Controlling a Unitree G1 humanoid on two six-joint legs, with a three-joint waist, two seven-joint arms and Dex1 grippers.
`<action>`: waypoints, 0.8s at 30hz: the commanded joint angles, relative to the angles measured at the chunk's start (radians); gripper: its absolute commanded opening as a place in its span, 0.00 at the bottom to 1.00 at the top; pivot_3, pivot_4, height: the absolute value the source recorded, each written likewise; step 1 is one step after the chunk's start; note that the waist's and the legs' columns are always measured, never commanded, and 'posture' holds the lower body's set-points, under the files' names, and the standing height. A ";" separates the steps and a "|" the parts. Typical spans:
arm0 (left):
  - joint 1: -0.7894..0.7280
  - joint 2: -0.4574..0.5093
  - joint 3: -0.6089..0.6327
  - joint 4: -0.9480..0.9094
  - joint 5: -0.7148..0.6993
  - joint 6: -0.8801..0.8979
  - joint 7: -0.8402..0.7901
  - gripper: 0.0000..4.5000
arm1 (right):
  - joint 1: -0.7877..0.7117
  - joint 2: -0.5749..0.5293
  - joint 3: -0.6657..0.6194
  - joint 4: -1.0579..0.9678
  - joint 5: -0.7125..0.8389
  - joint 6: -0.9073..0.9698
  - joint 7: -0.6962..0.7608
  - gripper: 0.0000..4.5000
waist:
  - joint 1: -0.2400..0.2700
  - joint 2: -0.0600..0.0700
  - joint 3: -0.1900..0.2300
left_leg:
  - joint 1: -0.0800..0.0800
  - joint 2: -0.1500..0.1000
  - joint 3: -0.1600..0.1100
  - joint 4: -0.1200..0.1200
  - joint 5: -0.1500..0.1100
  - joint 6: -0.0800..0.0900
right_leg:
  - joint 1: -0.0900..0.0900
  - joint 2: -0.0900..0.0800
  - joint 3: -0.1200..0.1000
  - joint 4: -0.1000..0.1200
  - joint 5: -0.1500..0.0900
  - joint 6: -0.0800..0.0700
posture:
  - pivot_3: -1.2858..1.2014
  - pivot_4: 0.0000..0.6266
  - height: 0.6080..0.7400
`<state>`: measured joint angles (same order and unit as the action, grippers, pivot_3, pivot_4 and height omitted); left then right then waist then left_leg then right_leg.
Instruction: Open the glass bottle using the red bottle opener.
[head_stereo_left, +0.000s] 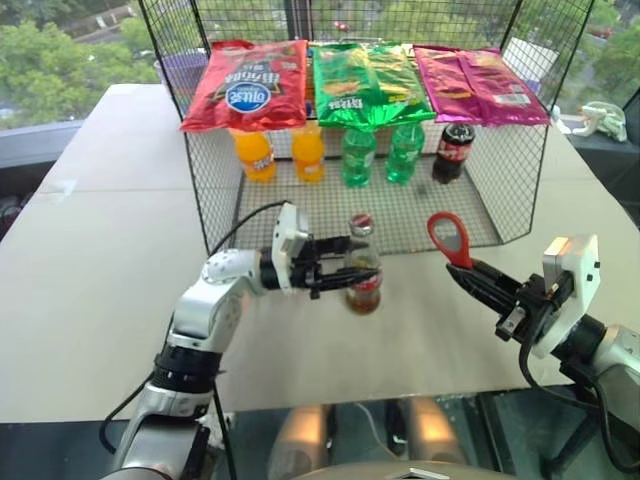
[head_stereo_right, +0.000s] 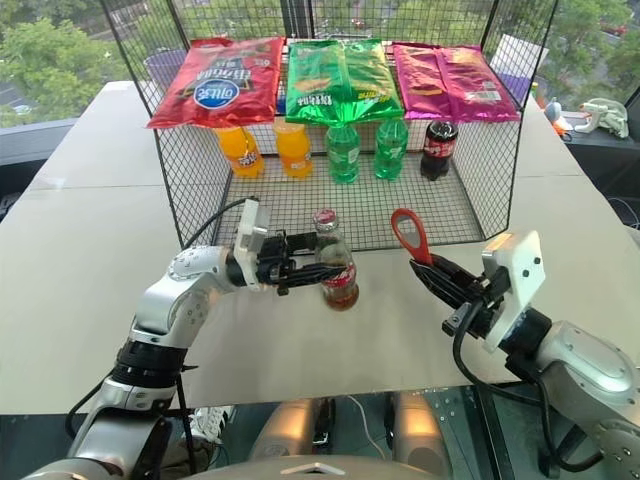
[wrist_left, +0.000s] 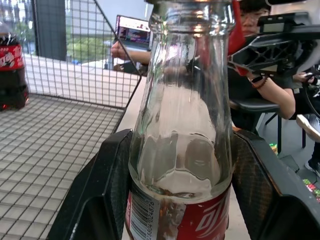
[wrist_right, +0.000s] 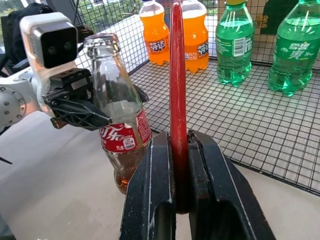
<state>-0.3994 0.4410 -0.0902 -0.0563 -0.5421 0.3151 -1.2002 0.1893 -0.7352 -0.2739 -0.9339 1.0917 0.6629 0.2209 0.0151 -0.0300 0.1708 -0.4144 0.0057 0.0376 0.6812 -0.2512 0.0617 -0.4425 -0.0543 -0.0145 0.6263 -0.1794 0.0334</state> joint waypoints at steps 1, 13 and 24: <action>-0.030 -0.007 -0.002 0.009 0.015 -0.054 -0.020 0.50 | 0.000 -0.006 -0.010 -0.037 0.012 -0.015 -0.007 0.00 | 0.000 0.000 0.000 | 0.000 0.000 0.000 0.000 0.000 0.000 | 0.000 0.000 0.000 0.000 0.000 0.000 | 0.52 0.24 1.00; -0.048 -0.010 -0.005 -0.008 -0.005 -0.048 -0.069 0.99 | 0.078 0.023 -0.008 -0.032 -0.064 -0.058 0.054 0.00 | 0.000 0.000 0.000 | 0.000 0.000 0.000 0.002 0.000 0.001 | 0.000 0.000 0.000 0.000 0.000 0.000 | 0.52 0.24 1.00; -0.079 0.003 -0.032 0.012 -0.014 -0.002 -0.124 0.83 | 0.031 0.017 0.048 -0.042 -0.193 -0.075 0.072 0.00 | 0.000 0.000 0.000 | 0.000 0.000 0.000 0.002 0.000 0.001 | 0.000 0.000 0.000 0.000 0.000 0.000 | 0.52 0.24 1.00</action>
<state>-0.4588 0.4426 -0.1236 -0.0290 -0.5414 0.3173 -1.3092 0.2430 -0.7110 -0.2382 -0.9398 0.9377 0.6172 0.2779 0.0149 -0.0298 0.1707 -0.4145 0.0057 0.0375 0.6832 -0.2517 0.0626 -0.4422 -0.0541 -0.0145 0.6266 -0.1792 0.0337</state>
